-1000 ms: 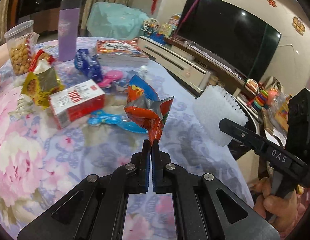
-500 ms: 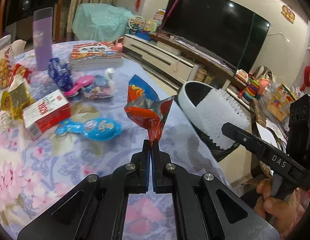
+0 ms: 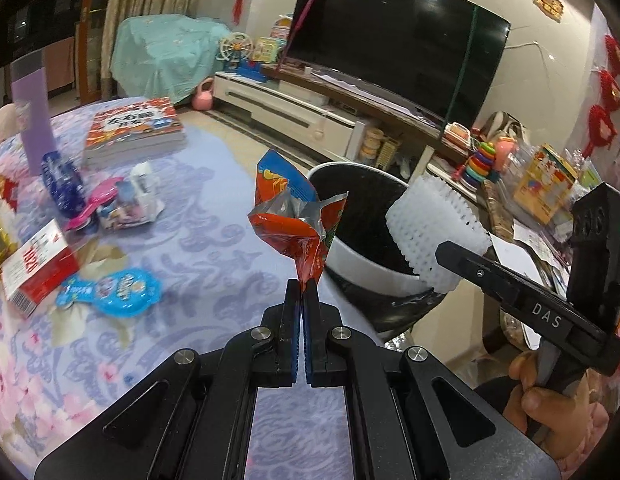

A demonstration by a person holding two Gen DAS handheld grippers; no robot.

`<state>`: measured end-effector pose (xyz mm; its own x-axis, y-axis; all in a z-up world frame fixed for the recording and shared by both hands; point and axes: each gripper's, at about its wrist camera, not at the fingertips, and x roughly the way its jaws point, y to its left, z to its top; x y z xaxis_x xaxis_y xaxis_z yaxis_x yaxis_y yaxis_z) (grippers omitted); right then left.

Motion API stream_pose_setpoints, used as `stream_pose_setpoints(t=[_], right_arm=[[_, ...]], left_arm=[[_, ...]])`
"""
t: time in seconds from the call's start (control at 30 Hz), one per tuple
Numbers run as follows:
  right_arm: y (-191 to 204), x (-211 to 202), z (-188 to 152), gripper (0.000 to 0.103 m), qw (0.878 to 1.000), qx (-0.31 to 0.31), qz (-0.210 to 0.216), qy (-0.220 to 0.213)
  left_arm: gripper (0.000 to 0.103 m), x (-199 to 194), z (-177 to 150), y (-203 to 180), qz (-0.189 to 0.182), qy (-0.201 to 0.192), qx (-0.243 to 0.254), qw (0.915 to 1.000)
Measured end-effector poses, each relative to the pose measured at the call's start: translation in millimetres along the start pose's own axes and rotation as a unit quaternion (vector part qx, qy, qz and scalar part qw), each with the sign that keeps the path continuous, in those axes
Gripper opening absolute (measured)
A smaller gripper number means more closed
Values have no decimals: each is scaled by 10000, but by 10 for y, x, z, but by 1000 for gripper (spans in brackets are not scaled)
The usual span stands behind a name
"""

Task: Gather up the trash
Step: 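Carry the wrapper and foam net over the trash bin and release both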

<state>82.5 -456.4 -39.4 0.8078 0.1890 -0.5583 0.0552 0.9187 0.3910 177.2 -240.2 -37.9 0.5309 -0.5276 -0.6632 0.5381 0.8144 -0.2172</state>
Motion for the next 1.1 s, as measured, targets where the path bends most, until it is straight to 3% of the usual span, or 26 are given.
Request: stream_pose_setpoints(t=[1.1], right_arm=[[-420, 24, 220, 24, 9989, 45, -468, 71]], left_arm=[[1, 528, 422, -526, -270, 272, 559, 9977]])
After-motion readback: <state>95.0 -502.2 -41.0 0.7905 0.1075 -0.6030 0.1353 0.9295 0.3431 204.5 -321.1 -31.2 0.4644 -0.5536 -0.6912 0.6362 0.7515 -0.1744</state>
